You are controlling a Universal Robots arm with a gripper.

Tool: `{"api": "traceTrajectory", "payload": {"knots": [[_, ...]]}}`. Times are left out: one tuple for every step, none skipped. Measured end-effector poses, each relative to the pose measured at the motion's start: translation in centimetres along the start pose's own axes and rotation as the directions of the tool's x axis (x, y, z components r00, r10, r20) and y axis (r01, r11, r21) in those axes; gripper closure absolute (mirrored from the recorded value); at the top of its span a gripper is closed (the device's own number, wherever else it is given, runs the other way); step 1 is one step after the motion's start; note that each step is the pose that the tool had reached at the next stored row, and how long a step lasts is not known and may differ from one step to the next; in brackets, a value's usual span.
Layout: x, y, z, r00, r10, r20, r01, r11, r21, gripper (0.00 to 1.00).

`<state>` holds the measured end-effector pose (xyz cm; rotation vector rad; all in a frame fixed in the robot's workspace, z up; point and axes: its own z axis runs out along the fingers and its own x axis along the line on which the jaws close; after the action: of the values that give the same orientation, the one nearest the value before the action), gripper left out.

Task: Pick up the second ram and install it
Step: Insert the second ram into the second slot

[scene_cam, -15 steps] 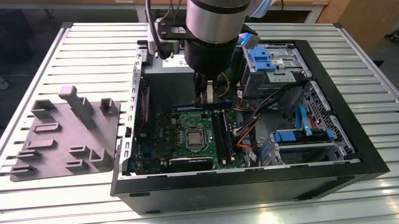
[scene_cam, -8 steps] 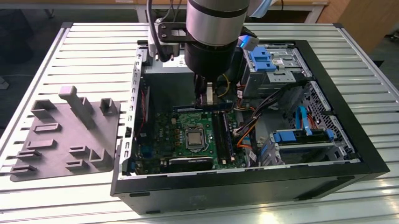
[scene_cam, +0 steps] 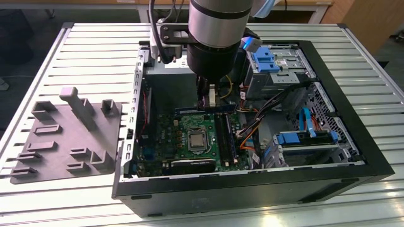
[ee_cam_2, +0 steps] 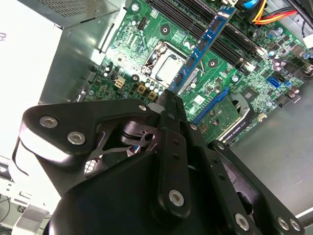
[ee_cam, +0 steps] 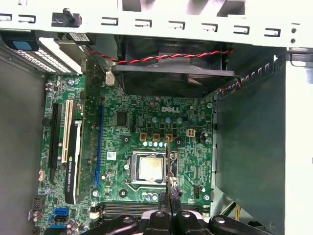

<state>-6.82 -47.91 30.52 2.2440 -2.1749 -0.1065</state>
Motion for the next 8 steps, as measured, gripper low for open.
{"api": "traceTrajectory", "payload": {"knots": [[0.00, 0.00, 0.00, 1.0000, 0.000, 0.0000, 0.000, 1.0000, 0.0000, 0.88], [0.00, 0.00, 0.01, 1.0000, 0.000, 0.0000, 0.000, 1.0000, 0.0000, 0.88], [0.00, 0.00, 0.01, 1.0000, 0.000, 0.0000, 0.000, 1.0000, 0.0000, 0.88], [0.00, 0.00, 0.02, 1.0000, 0.000, 0.0000, 0.000, 1.0000, 0.0000, 0.88], [0.00, 0.00, 0.02, 1.0000, 0.000, 0.0001, 0.000, 1.0000, 0.0000, 0.88], [0.00, 0.00, 0.02, 1.0000, 0.000, 0.0000, 0.000, 1.0000, 0.0000, 0.88], [0.00, 0.00, 0.02, 1.0000, 0.001, 0.0000, -0.001, 1.0000, 0.0000, 0.88], [0.00, 0.00, 0.02, 1.0000, 0.003, 0.0002, -0.003, 1.0000, 0.0001, 0.88]]}}
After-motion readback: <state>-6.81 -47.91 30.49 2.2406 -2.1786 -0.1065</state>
